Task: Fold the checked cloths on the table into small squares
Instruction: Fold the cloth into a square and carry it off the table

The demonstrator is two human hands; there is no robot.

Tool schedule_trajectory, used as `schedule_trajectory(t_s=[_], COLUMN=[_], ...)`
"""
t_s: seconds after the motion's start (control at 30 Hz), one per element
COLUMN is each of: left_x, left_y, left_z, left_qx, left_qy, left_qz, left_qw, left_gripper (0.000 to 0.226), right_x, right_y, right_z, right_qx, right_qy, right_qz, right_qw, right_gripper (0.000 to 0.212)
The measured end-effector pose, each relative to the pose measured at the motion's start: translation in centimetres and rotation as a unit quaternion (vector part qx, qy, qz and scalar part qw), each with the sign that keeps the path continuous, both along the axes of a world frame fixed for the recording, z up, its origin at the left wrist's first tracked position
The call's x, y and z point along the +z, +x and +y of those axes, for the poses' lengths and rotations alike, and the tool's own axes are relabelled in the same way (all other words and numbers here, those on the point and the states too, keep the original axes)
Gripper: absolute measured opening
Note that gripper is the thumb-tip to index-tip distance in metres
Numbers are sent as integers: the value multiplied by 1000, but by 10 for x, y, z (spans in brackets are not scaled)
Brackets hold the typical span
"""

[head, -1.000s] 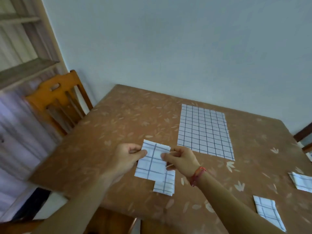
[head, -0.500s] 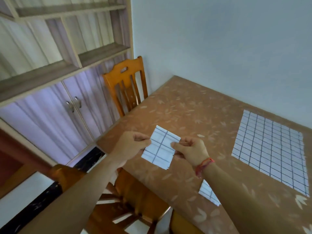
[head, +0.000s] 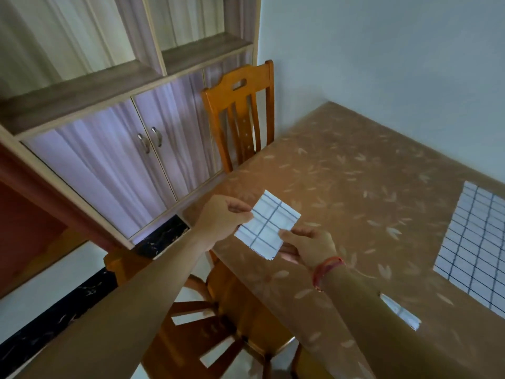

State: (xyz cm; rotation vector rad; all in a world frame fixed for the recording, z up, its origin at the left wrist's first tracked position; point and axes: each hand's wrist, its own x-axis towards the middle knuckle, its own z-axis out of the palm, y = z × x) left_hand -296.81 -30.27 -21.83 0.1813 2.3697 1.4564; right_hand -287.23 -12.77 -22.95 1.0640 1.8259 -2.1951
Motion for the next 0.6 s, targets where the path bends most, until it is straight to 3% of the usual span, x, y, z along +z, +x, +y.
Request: schedule_trajectory(t_s=[0.27,0.6], left_x=[-65,-125], left_y=[-45,-90], left_z=[14,26], left_qx=[-8,-36], left_qy=[-52,-122], left_qz=[-13,38], left_qw=[999,991], left_gripper=[4,5], right_x=[-64,-120], right_y=[-40,-88], right_z=[-1,10], right_qx=[-36,-56], right_qy=[19,23], right_qz=[-51,-81], right_qw=[998,995], right_gripper=[12,13])
